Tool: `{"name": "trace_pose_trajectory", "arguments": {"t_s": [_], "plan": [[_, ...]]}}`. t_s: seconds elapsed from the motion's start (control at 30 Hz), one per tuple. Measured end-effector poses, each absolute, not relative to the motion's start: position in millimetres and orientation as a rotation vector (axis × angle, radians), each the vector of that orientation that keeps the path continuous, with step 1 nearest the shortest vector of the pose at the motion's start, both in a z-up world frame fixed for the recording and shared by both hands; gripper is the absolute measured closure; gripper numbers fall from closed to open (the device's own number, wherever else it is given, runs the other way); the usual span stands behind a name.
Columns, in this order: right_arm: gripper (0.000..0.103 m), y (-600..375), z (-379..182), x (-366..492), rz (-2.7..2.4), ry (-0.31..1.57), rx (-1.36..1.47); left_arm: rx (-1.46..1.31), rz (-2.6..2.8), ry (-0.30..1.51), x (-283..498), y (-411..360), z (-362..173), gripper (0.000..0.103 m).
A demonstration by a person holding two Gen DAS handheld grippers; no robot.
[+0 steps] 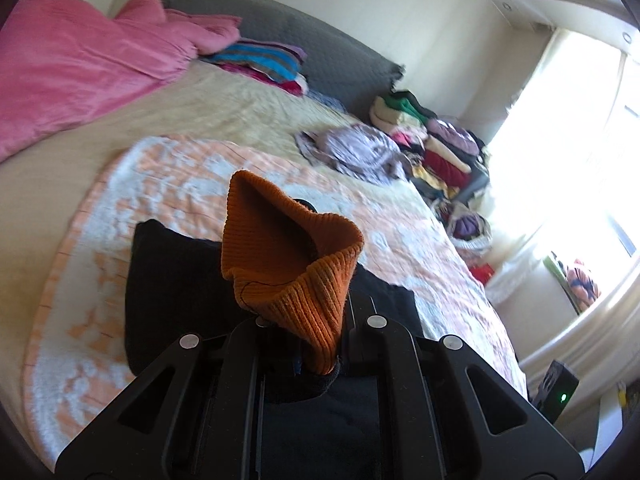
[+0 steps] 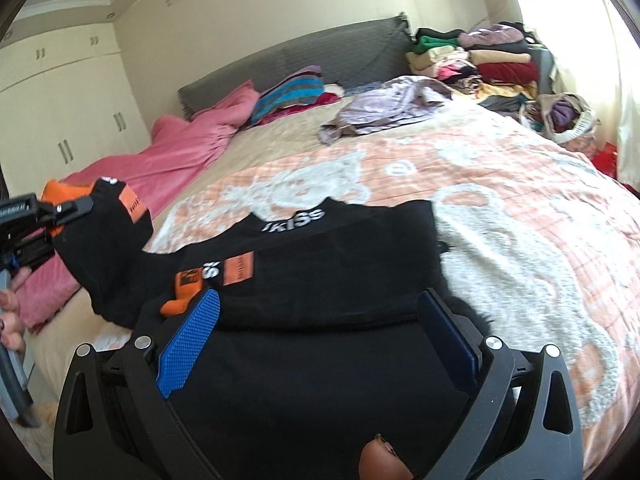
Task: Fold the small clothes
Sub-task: 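Carry the sleeve across the body with the left tool and release the cuff, then grasp the just-placed orange cuff with the right tool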
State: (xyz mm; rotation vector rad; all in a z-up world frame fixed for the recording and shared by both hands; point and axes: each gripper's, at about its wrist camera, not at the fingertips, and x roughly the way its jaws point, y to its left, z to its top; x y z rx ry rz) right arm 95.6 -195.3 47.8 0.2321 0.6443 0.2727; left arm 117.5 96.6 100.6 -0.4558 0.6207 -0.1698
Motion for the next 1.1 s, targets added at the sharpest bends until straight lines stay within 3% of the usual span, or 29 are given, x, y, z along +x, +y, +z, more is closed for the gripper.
{"name": "trace_pose_trajectory", "arguments": {"t_s": [0.53, 0.63, 0.7, 0.77, 0.8, 1.1], "plan": [[0.005, -261, 43, 101, 0.143, 0.637, 0.359, -0.341, -0.332, 0.868, 159, 16, 24, 0.094], [0.005, -265, 40, 103, 0.127, 0.650, 0.370, -0.276, -0.385, 0.896, 157, 0, 20, 0.068], [0.005, -266, 37, 105, 0.130, 0.668, 0.383, -0.256, -0.419, 0.905, 156, -4, 20, 0.064], [0.005, -266, 34, 106, 0.137, 0.685, 0.393, -0.220, -0.453, 0.905, 152, -8, 21, 0.046], [0.005, -264, 32, 108, 0.146, 0.698, 0.400, -0.195, -0.463, 0.901, 150, -9, 23, 0.042], [0.006, -220, 5, 120, 0.306, 0.873, 0.404, -0.046, -0.395, 0.889, 153, 15, 17, 0.032]]}}
